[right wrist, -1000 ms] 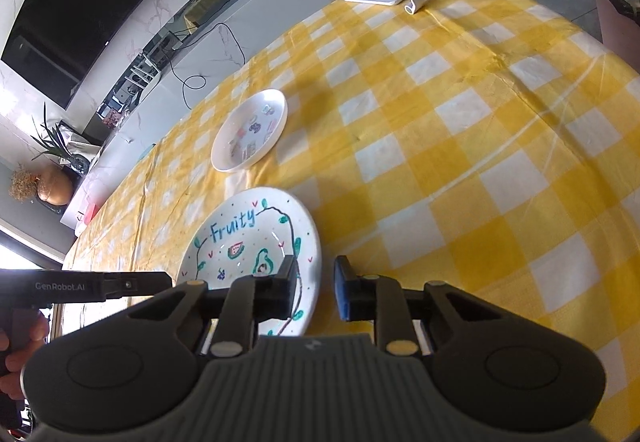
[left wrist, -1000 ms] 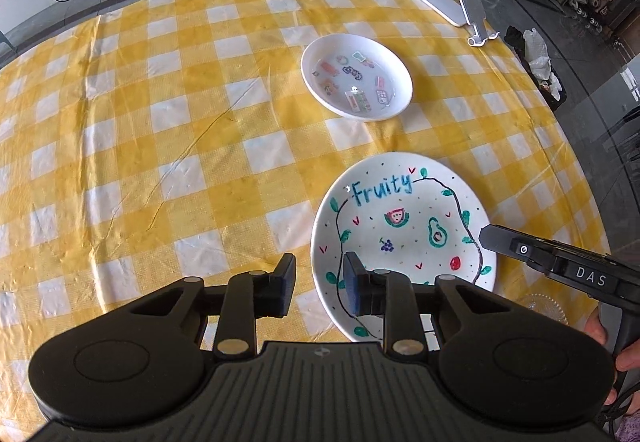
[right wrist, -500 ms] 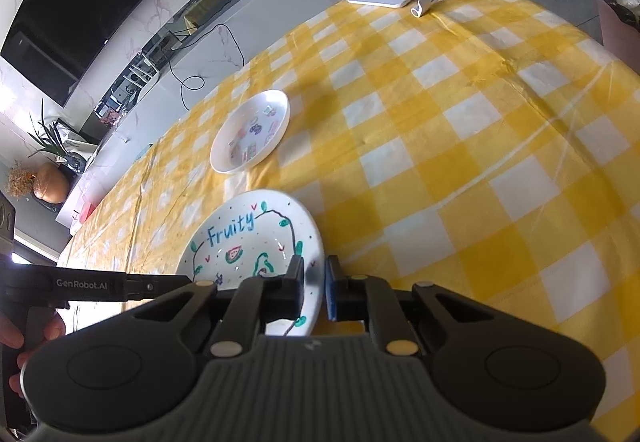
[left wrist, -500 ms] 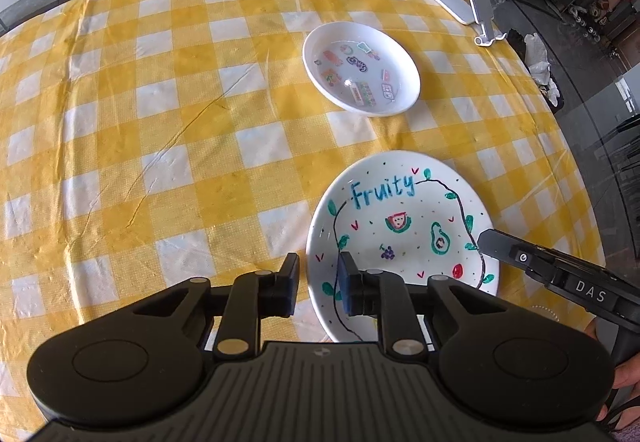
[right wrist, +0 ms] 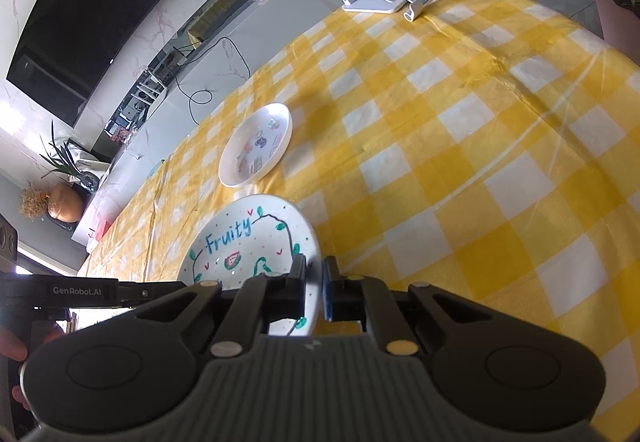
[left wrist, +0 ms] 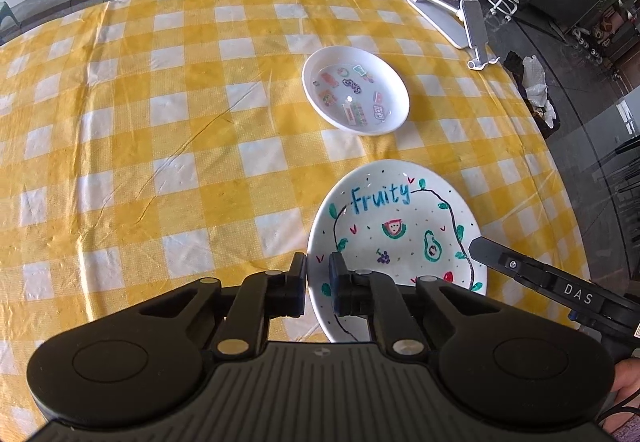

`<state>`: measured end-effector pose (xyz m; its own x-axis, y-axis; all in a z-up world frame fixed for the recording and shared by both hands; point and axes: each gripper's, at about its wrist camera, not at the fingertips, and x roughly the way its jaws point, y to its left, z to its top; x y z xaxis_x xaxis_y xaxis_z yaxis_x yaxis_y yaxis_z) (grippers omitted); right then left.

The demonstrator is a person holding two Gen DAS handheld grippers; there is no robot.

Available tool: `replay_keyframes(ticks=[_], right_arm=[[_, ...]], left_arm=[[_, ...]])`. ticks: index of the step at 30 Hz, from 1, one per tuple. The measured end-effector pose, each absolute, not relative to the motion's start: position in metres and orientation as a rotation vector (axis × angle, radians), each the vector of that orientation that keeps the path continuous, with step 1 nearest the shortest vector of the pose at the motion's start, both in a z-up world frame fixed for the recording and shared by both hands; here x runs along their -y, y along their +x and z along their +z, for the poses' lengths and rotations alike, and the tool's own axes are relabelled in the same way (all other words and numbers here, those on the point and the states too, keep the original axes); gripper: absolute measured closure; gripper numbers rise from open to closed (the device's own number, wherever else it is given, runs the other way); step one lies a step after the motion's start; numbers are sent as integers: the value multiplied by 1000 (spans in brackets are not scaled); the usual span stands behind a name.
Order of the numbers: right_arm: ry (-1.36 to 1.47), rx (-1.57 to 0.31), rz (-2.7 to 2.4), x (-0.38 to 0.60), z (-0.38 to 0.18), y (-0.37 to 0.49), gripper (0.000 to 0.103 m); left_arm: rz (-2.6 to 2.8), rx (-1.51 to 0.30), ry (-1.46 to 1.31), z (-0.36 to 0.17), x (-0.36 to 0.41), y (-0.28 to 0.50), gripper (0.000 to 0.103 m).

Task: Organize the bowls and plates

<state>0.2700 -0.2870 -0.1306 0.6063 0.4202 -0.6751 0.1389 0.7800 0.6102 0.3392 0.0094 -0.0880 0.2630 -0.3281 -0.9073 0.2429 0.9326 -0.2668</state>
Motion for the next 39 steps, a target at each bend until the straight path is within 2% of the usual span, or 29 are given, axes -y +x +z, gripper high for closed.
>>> replay_keyframes(ticks=[11,25,39], right_arm=[[703,-893,134,312,-118,239,96],[674,-952,25,345,-107,170,96],[530,-986,18,330,-101,145,96]], left_arm=[[-425,-1226,-31,-59,26,299,91],[-455,-1270,5,-63,68,236,91],[-386,-1291,-9,-78,67,202,91]])
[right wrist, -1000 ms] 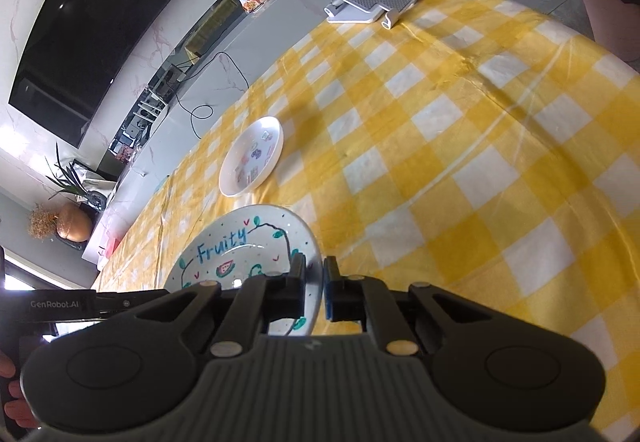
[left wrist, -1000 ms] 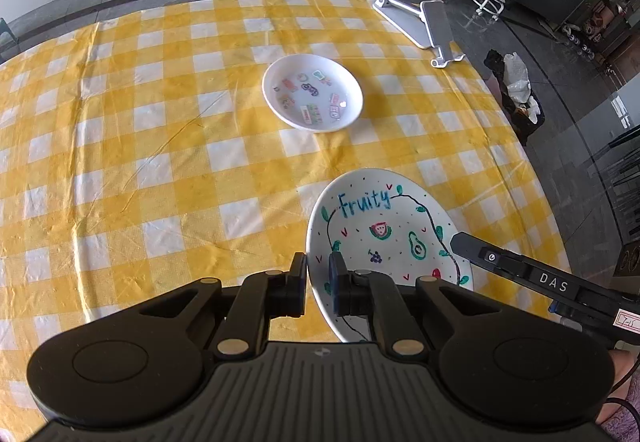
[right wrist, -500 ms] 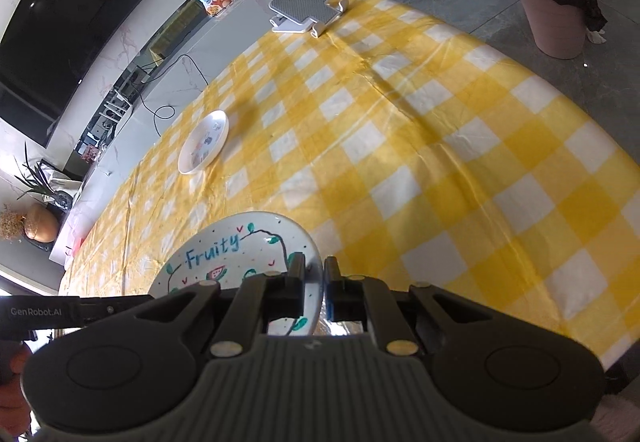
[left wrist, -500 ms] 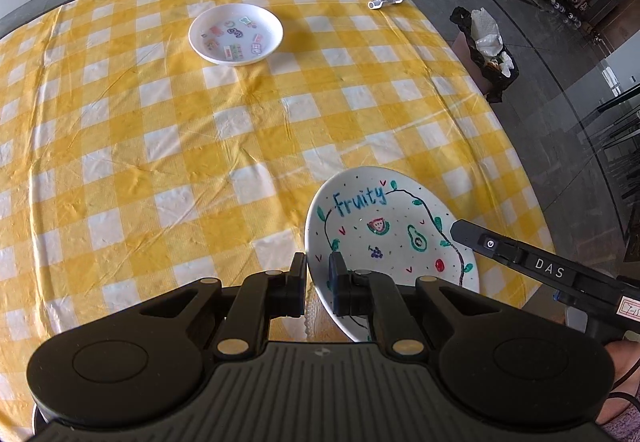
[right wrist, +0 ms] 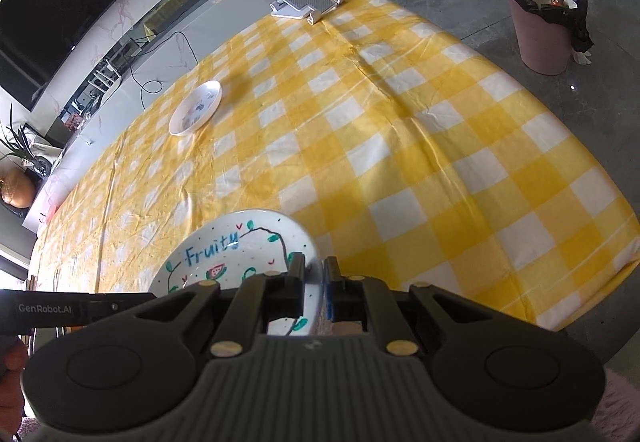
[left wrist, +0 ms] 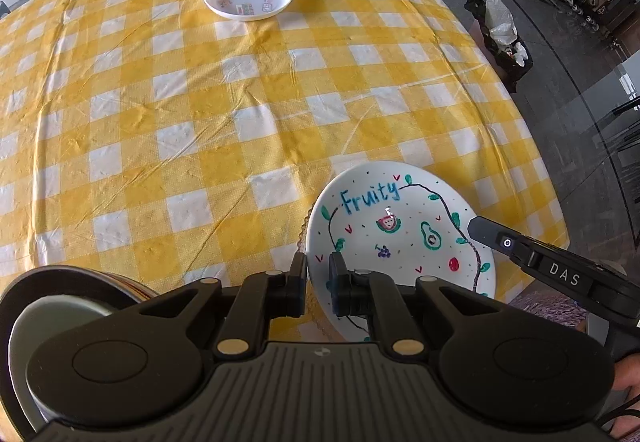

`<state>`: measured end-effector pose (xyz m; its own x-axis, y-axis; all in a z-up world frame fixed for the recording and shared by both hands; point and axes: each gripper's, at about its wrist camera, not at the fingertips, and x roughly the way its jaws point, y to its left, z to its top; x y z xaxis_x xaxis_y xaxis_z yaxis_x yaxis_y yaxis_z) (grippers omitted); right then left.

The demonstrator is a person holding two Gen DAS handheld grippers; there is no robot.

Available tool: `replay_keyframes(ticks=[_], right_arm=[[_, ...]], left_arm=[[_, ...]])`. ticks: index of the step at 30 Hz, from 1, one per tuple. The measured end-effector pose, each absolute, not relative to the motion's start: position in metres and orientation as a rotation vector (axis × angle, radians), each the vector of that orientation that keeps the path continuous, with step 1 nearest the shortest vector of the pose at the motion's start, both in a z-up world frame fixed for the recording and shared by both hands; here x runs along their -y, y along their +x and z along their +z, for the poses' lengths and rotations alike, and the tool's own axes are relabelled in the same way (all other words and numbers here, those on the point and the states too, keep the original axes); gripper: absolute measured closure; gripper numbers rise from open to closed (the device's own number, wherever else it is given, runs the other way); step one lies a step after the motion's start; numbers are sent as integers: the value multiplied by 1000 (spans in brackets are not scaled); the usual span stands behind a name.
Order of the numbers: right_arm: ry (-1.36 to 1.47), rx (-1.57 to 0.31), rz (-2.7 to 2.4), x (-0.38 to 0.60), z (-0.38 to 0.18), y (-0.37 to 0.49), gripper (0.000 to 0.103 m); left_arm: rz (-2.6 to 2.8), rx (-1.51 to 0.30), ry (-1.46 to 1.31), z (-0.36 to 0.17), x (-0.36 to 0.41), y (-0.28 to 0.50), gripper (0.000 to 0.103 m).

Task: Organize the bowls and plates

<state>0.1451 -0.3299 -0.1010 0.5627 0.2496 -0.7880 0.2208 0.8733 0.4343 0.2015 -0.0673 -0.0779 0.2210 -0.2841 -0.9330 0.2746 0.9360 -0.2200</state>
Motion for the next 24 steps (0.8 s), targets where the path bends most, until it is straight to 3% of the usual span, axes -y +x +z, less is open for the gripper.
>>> replay_keyframes(ticks=[13,15,18,24], right_arm=[[372,-970,11,310,-98,139,95],[351,-967,10,307,-97,139,95],[317,-970,6,303,-98,139,101],[299,-965,6,301,-98,139,101]], left_arm=[[-344,-1250,64,-84,78,193,91],[-382,-1255,40,-86,79,193,101],[-398,-1254,42,-85,84,191,101],[-391,-1203,93,-78,88,189,99]])
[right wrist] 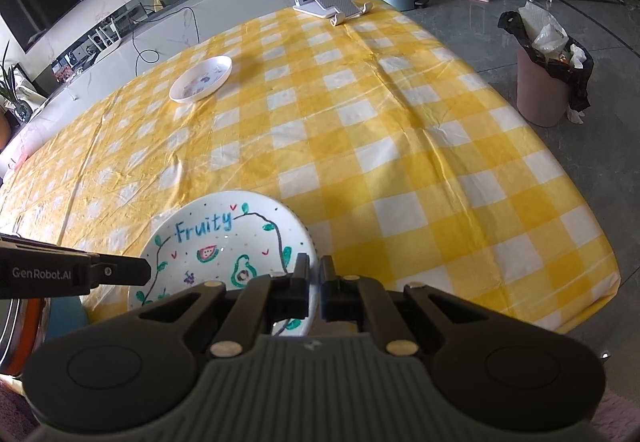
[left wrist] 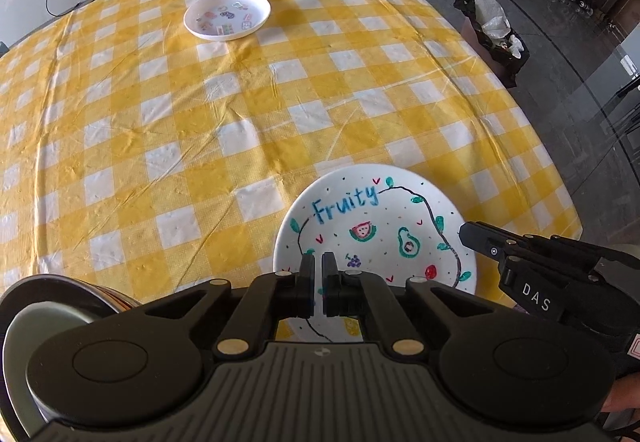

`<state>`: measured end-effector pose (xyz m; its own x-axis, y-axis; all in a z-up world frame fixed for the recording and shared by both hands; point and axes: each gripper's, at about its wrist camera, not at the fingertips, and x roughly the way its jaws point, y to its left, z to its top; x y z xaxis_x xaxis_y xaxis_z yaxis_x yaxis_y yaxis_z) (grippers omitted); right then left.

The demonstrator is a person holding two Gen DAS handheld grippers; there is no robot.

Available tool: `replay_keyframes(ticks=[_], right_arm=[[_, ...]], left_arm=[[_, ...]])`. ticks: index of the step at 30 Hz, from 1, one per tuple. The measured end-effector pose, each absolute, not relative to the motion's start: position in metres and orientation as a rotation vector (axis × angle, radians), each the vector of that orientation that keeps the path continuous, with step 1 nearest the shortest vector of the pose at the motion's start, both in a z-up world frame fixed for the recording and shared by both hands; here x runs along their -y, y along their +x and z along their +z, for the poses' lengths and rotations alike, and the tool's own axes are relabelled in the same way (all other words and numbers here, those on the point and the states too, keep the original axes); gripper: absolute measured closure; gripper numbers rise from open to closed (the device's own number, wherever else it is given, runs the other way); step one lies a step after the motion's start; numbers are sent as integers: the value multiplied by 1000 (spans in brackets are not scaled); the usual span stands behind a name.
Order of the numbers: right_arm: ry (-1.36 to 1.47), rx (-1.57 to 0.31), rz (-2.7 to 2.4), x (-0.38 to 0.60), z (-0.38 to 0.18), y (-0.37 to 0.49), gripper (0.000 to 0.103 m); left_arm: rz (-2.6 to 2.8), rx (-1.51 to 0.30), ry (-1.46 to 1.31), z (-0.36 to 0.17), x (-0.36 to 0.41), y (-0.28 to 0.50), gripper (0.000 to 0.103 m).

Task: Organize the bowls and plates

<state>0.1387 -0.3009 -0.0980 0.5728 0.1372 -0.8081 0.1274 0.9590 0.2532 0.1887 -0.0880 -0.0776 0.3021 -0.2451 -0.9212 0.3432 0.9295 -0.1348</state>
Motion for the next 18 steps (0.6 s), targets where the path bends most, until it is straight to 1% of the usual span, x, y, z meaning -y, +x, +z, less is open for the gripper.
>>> replay_keyframes(ticks=[3,6,7,8,13,15,16,18], right_arm=[[283,-962,3,299,-98,139,100],[268,-957,-1,297,-98,138,99],[267,-955,-2,297,-98,138,99],[267,-952,-2,297,-97,137,96],[256,-918,-3,295,-93,134,94],[261,-910,2,295,-92,134,93],[264,-905,7,295,-92,134,92],[281,-891,20,296,-91,136,85]], left_arm=[[-385,-1189,103,-74,85,188,97],[-381,-1186,106,-73,81,187,96],[-380,-1186,107,-73,80,187,95],[-380,-1185,106,-72,79,186,92],[-387,-1183,107,-71,77,183,88],[-390,-1182,106,-70,77,184,83],[-392,-1181,106,-70,76,184,82],[-396,-1180,110,-68,76,186,77]])
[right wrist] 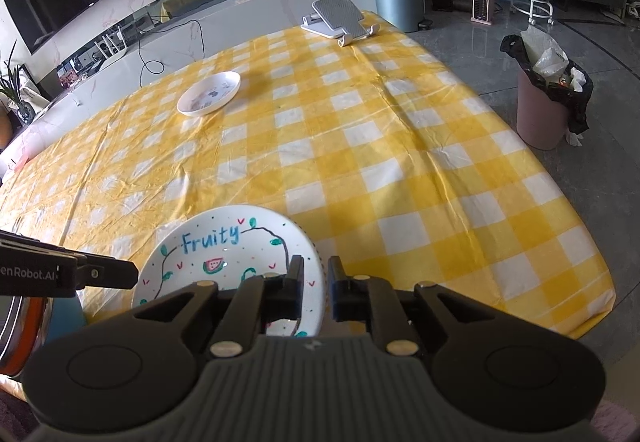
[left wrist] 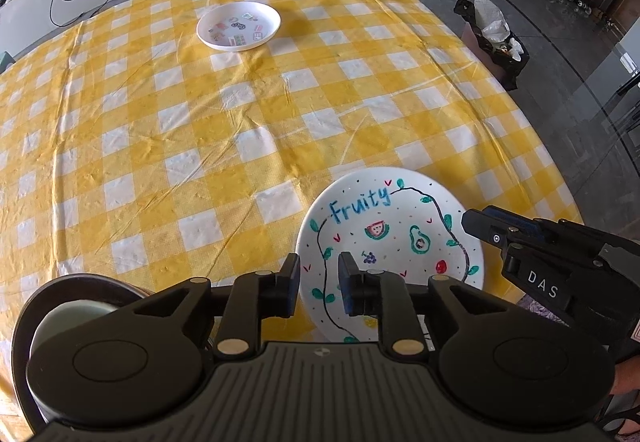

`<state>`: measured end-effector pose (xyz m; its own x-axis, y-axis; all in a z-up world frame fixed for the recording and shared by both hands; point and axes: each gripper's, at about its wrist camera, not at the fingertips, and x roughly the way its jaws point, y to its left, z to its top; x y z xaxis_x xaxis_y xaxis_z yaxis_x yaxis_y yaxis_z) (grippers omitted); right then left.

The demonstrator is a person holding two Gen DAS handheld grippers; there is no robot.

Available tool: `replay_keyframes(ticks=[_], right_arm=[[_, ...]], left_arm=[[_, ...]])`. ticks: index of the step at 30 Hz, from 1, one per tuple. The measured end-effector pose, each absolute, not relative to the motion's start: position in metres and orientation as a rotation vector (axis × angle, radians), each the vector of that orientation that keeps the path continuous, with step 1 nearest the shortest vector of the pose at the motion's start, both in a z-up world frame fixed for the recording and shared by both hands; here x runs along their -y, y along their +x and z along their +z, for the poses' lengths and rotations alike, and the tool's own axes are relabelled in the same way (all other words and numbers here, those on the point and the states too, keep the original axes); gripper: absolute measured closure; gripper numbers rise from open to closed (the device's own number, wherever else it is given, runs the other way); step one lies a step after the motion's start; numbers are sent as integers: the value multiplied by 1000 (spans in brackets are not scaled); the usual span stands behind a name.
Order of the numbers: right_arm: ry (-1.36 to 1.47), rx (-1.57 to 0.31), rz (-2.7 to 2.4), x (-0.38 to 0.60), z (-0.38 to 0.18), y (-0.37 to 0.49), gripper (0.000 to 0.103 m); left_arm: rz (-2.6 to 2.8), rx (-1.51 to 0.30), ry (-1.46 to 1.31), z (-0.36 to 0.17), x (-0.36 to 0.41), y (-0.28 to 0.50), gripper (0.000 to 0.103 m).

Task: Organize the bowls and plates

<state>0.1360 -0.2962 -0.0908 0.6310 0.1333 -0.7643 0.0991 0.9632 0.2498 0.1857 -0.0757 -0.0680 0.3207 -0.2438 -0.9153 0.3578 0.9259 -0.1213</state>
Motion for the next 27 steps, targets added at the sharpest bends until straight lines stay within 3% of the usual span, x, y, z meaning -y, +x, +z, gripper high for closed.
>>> replay_keyframes(ticks=[2,8,27], right_arm=[[292,-877,34,297,-90,138,77],[355,-830,82,299,-89,153,73],[428,-803,128,270,-90,266,70]], left_arm=[[-398,-1179,121,-66,75,188,74],[-392,-1152,151,-55,68,203,63],[-349,-1028,138,-41,47,313,63]])
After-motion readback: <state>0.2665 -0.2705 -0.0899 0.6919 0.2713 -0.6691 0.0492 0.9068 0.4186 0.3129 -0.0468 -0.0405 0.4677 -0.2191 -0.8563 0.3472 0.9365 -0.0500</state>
